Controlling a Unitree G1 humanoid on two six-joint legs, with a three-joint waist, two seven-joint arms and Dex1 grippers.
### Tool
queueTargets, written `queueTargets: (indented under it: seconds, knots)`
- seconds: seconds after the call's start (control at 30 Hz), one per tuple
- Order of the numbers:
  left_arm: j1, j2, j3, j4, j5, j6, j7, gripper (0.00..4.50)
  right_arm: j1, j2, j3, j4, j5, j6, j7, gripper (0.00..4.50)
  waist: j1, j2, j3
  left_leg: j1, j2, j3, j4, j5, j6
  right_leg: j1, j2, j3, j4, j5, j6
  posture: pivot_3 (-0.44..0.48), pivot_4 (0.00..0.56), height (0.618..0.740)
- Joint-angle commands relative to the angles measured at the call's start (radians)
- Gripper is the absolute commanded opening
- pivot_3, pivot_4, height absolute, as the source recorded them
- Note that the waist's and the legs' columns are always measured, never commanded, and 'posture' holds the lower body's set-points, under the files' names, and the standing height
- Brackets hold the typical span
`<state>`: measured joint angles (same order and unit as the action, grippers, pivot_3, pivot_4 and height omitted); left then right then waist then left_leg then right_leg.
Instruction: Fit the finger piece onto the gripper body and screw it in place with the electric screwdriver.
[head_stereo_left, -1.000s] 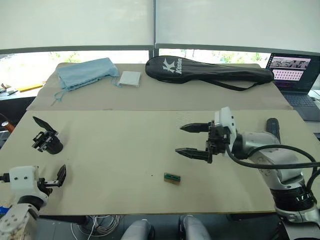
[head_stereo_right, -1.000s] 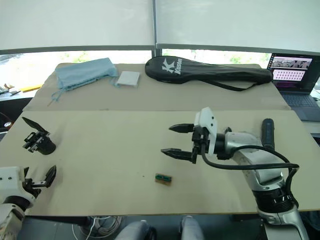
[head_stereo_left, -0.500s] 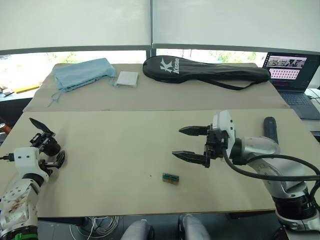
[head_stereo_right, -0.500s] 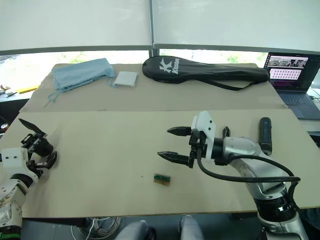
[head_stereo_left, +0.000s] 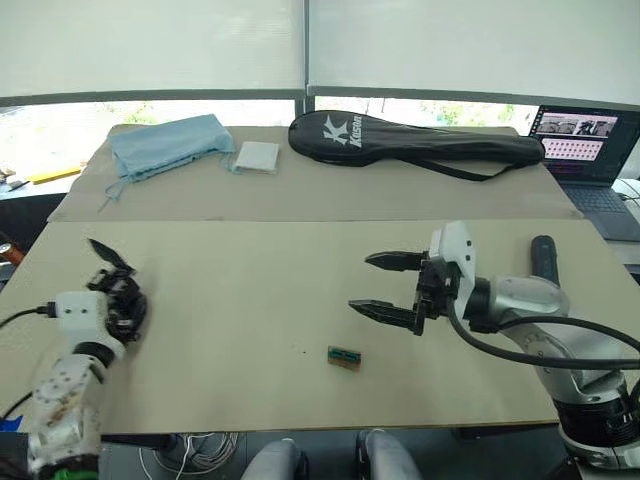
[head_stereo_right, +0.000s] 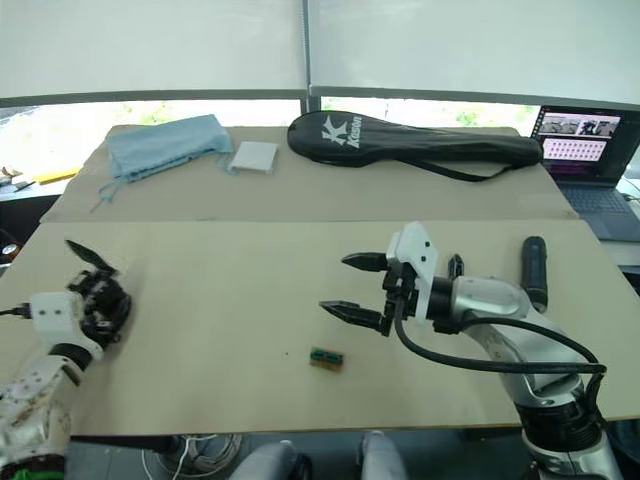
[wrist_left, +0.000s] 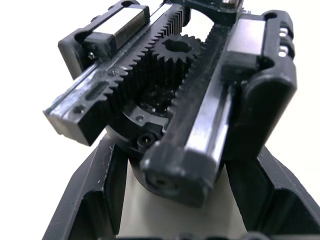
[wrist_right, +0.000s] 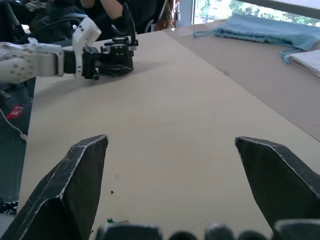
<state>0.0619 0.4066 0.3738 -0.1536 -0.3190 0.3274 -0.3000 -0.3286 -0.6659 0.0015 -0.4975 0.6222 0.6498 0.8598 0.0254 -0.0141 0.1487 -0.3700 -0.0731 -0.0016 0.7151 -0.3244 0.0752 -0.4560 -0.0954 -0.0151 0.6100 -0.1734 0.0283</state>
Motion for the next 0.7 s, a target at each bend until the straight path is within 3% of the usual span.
queueTargets:
  seconds: [0.03, 0.2, 0.33, 0.57, 0.7]
  knots:
    - [-0.011, -0.044, -0.163, -0.334, 0.016, 0.103, 0.067, 2.34, 0.027, -0.024, -0.053, -0.067, 0.031, 0.009, -0.014, 4.5, 0.01, -0.001, 0.0, 0.0, -0.001, 0.0, 0.0, 0.0, 0.001, 0.0, -0.001, 0.0, 0.0, 0.0, 0.0, 0.0, 0.15, 0.736]
    - [-0.063, -0.13, -0.434, -0.459, 0.118, 0.236, 0.149, 2.34, 0.113, -0.06, -0.091, -0.142, 0.042, 0.027, -0.048, 4.5, 0.01, -0.002, 0.0, 0.0, -0.001, 0.001, 0.0, 0.0, 0.0, -0.001, 0.001, 0.002, 0.0, 0.0, 0.0, 0.0, 0.15, 0.736]
    - [-0.162, -0.231, -0.587, -0.338, 0.198, 0.22, 0.189, 2.34, 0.177, -0.083, -0.131, -0.172, 0.032, 0.035, -0.085, 4.5, 0.001, -0.002, -0.001, 0.001, 0.0, 0.001, -0.001, 0.001, -0.001, -0.001, 0.002, 0.002, 0.001, 0.0, 0.0, 0.0, 0.15, 0.736]
    - [-0.321, -0.349, -0.642, -0.054, 0.252, 0.105, 0.181, 2.34, 0.213, -0.093, -0.147, -0.172, 0.018, 0.026, -0.119, 4.5, 0.0, -0.002, -0.001, 0.001, 0.0, 0.002, -0.001, 0.001, -0.002, -0.001, 0.003, 0.002, 0.001, 0.0, 0.0, 0.0, 0.15, 0.736]
    - [-0.312, -0.366, -0.646, -0.002, 0.267, 0.08, 0.179, 2.34, 0.222, -0.085, -0.148, -0.162, 0.002, 0.014, -0.136, 4.5, 0.001, -0.002, 0.0, 0.0, 0.0, 0.002, -0.001, 0.001, -0.001, -0.001, 0.003, 0.002, 0.0, 0.0, 0.0, 0.0, 0.15, 0.736]
